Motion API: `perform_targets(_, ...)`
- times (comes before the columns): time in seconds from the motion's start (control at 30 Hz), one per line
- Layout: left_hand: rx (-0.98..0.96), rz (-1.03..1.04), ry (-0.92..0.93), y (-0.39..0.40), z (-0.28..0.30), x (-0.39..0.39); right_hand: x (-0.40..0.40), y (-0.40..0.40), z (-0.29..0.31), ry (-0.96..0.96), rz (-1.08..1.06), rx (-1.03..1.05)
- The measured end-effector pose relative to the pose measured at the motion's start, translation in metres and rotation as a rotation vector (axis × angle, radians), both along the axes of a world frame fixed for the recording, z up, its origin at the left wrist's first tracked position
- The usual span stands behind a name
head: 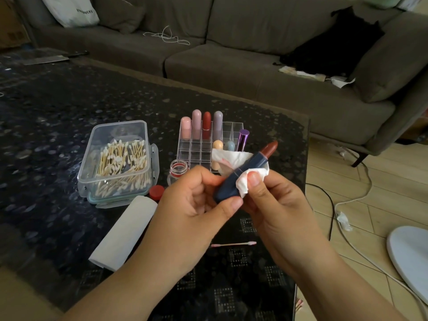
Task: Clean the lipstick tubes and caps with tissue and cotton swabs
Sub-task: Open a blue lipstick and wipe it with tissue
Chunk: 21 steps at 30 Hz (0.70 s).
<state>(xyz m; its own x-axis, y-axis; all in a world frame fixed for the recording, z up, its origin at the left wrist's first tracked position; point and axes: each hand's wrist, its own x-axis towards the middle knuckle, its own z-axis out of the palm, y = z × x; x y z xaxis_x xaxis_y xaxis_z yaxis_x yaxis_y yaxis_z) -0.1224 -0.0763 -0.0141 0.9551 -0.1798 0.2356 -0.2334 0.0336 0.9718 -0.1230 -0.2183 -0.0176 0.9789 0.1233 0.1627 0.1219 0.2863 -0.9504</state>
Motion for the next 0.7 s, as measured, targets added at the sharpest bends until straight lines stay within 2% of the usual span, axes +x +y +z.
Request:
perform_targets(0.1,-0.172,-0.092,0.215,0.0,0.0,0.0,0.0,-0.003,0.002,0.001,-0.007,-0.026)
perform_targets(0.17,-0.201,-0.101,0.267,-0.001,-0.001,0.001,0.001,-0.005,0.002,0.007,-0.017,-0.052)
perform_targets(0.3,-0.002,-0.061,0.151,0.0,0.0,0.002,-0.001,-0.006,-0.001,0.025,-0.047,-0.136)
perform_targets(0.47,0.228,-0.046,0.111,-0.002,-0.012,0.009,-0.001,-0.007,-0.001,0.117,-0.186,-0.282)
perform_targets(0.7,0.318,0.004,0.18,-0.011,-0.026,0.02,0.005,-0.022,-0.009,0.111,-0.298,-0.568)
